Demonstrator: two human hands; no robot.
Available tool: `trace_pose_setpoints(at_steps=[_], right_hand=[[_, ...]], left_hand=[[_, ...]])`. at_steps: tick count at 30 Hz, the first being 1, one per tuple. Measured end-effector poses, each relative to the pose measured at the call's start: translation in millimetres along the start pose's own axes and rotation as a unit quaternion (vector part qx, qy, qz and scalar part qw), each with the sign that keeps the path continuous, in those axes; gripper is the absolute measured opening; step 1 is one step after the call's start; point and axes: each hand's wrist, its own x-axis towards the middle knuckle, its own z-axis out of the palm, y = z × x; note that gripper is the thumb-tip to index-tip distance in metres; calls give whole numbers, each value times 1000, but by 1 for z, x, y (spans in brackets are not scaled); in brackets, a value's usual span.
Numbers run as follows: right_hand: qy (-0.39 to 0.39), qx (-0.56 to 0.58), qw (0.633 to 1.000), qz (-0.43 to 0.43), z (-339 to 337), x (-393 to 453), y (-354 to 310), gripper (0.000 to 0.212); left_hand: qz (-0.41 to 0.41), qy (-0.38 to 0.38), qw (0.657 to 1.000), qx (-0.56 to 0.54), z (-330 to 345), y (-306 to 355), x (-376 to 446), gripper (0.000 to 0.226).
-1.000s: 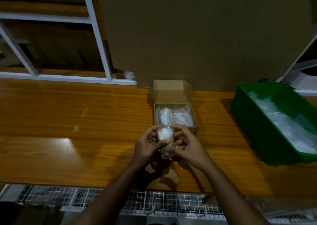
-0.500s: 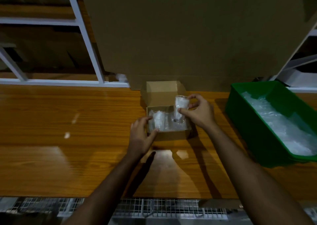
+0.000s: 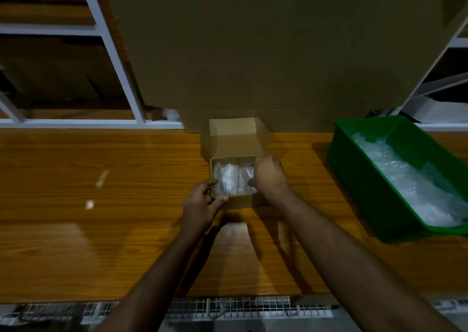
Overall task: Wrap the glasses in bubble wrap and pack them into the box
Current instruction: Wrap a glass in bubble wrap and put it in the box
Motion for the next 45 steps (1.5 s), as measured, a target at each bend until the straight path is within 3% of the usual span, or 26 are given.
trace_pose_setpoints(at_steps=[4, 7, 9, 11, 13, 15, 17, 18, 22, 27, 31, 36, 38, 42, 45], right_hand=[[20, 173, 982, 79, -21, -6, 17, 22], [200, 258, 941, 89, -52, -10, 68, 20], [337, 279, 893, 109, -72, -11, 120, 18], [381, 250, 874, 171, -81, -10, 177, 17], [303, 211, 894, 254, -76, -8, 237, 19], [128, 192, 927, 294, -61, -11, 278, 18], [-4, 229, 937, 264, -42, -15, 296, 44], [-31, 251, 939, 232, -36, -16, 297, 57], [11, 369, 914, 166, -27, -15, 287, 63], [34, 456, 873, 168, -17, -4, 288, 44], [94, 527, 826, 176, -12, 3, 284, 10], [189, 626, 739, 162, -35, -10, 281, 10], [222, 643, 723, 119, -57, -20, 278, 8], [274, 618, 736, 24, -103, -49, 254, 11], [290, 472, 830, -63, -116, -85, 205, 5]], left_hand=[[-20, 1, 1000, -16, 0, 0, -1, 52], [-33, 2, 999, -31, 2, -2, -2, 52], [-36, -3, 998, -47, 5, -4, 0, 52], [-42, 1, 998, -57, 8, -2, 1, 52], [-41, 13, 998, -50, 12, 0, 1, 52], [-35, 27, 998, -41, 17, 0, -2, 52], [-29, 42, 998, -26, 22, 2, -7, 53], [-24, 54, 998, -15, 24, 5, -11, 53], [13, 109, 993, 34, 31, 23, -26, 49], [54, 115, 991, 33, 36, 35, -40, 44], [64, 90, 994, -14, 42, 38, -50, 39], [48, 27, 996, -64, 37, 42, -59, 31], [18, 1, 995, -99, 35, 46, -59, 31], [31, -41, 986, -161, 35, 74, -55, 27], [-32, -116, 945, -303, 37, 107, -55, 22]])
